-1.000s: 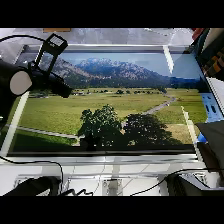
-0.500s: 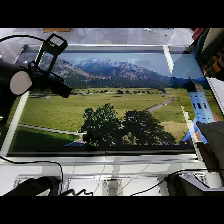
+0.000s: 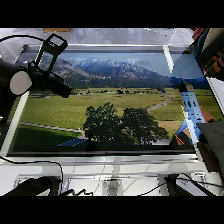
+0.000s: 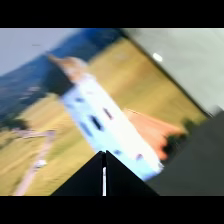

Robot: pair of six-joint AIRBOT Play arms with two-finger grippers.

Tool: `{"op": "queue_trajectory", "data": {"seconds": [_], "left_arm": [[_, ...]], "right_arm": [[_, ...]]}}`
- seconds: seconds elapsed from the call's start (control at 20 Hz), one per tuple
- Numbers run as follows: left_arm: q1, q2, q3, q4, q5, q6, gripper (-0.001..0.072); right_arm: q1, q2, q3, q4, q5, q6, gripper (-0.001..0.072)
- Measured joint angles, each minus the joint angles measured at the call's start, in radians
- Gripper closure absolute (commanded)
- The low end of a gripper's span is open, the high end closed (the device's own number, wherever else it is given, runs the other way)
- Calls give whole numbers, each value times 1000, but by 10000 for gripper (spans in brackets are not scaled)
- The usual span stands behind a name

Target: Fold the clothes and pants, and hang the long-sleeved shirts on hangers.

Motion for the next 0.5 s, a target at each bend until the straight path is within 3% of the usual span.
{"op": "queue_trajectory", "data": {"seconds": [0.25,0.5], "left_arm": [[0,0,0,0,0,0,704],[0,0,0,0,0,0,703]], "right_arm": [[394,-2,0,5,-112,-57,685],[606,-2,0,5,-106,-221,685]]}}
